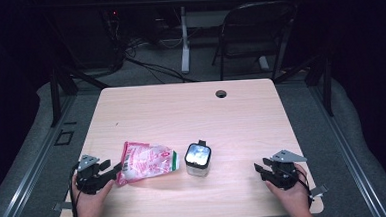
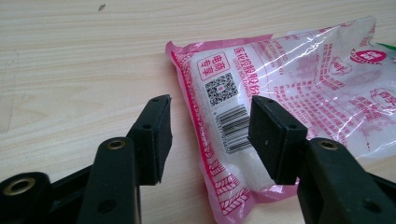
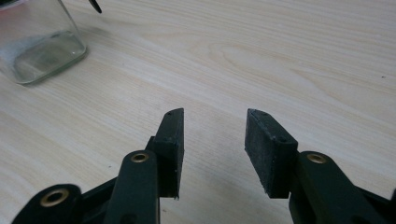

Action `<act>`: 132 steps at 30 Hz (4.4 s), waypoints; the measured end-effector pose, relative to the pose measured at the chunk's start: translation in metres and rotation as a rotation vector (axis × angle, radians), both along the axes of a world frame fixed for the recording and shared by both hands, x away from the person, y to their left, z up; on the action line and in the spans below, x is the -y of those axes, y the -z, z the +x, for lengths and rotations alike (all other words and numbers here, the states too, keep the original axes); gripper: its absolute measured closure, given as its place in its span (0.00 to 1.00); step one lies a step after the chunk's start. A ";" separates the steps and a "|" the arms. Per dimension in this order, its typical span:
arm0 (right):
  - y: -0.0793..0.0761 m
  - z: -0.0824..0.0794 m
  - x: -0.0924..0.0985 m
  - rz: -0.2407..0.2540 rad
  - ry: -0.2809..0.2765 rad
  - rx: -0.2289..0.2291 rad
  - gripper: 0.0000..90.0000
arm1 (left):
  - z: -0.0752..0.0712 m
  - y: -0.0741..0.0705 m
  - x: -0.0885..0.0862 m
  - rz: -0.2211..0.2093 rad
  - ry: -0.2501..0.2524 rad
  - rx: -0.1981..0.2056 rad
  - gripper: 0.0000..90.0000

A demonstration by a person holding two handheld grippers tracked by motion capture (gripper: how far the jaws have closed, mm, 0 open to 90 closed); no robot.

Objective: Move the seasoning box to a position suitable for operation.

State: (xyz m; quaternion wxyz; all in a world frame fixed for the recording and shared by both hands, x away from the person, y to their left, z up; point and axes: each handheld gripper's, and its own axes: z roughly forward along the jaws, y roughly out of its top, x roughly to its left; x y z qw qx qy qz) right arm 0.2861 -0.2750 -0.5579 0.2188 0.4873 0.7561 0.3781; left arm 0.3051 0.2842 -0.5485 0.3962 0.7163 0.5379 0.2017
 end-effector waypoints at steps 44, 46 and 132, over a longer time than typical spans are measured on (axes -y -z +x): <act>-0.023 0.063 -0.095 0.039 -0.272 0.000 0.96 | -0.005 -0.027 0.070 -0.037 0.221 0.029 0.69; -0.021 0.068 -0.100 0.017 -0.288 -0.004 0.96 | -0.005 -0.026 0.076 -0.030 0.232 0.028 0.72; -0.019 0.033 -0.112 0.052 -0.366 0.001 0.93 | 0.002 -0.015 0.181 0.089 0.409 0.032 1.00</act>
